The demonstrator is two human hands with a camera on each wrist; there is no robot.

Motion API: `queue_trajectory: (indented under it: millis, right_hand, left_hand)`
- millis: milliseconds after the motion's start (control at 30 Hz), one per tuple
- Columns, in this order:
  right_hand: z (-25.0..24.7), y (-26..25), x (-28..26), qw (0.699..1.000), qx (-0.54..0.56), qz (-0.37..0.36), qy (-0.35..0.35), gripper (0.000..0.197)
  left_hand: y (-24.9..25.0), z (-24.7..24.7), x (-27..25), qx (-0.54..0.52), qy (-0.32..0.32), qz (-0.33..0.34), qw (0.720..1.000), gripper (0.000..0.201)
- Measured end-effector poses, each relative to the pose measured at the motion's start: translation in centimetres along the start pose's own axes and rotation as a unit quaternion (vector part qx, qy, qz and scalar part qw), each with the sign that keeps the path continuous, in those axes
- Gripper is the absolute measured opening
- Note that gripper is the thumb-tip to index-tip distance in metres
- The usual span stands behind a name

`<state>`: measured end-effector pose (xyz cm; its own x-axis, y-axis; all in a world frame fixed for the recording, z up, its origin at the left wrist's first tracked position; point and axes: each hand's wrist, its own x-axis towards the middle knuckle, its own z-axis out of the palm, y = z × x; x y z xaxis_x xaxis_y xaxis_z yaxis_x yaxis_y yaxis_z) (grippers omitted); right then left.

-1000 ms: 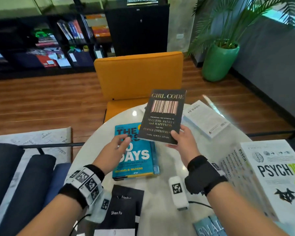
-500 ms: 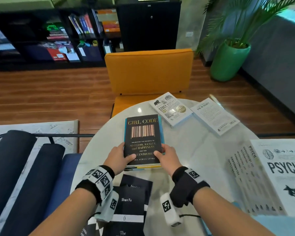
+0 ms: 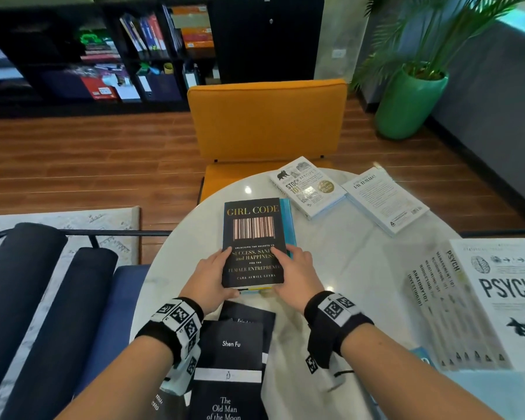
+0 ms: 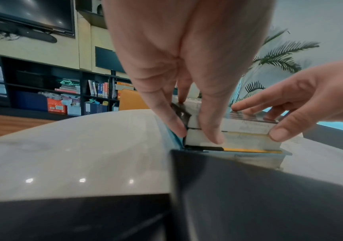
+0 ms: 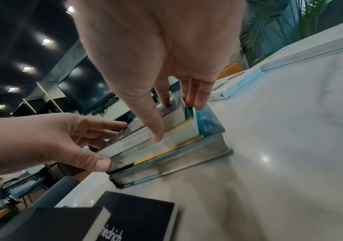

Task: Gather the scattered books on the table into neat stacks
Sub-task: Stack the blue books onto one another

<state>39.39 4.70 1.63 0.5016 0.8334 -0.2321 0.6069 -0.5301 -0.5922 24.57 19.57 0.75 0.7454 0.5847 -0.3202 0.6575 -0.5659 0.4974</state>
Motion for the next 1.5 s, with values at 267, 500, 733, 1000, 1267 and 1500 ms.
queue_trajectory:
  millis: [267, 500, 733, 1000, 1267, 1500]
  right_hand:
    - [-0.2, 0.0, 1.0, 0.999, -0.027, -0.008, -0.016, 0.073]
    - [0.8, 0.5, 0.6, 0.997, -0.078, -0.004, -0.008, 0.071]
    - [0.5, 0.2, 0.5, 0.996, -0.086, 0.007, -0.019, 0.071]
    - [-2.4, 1.4, -3.2, 0.999, -0.028, 0.047, 0.003, 0.059]
    - [-4.6, 6.3, -12.1, 0.993, 0.040, 0.096, 0.050, 0.020]
    - [-4.9, 13.4, -20.5, 0.986, 0.040, 0.155, 0.037, 0.018]
  left_hand:
    - [0.0, -0.6, 0.6, -0.006, -0.005, 0.001, 1.000, 0.105]
    - [1.2, -0.9, -0.1, 0.058, -0.009, 0.009, 0.998, 0.094]
    - [1.3, -1.2, 0.0, 0.065, -0.019, -0.013, 0.998, 0.098]
    - [3.3, -2.9, -3.5, 0.061, 0.016, -0.015, 0.998, 0.074]
    - [11.9, 0.0, -12.3, 0.032, 0.039, 0.070, 0.996, 0.019]
    - [16.9, 12.7, -16.5, 0.078, -0.130, 0.052, 0.987, 0.043]
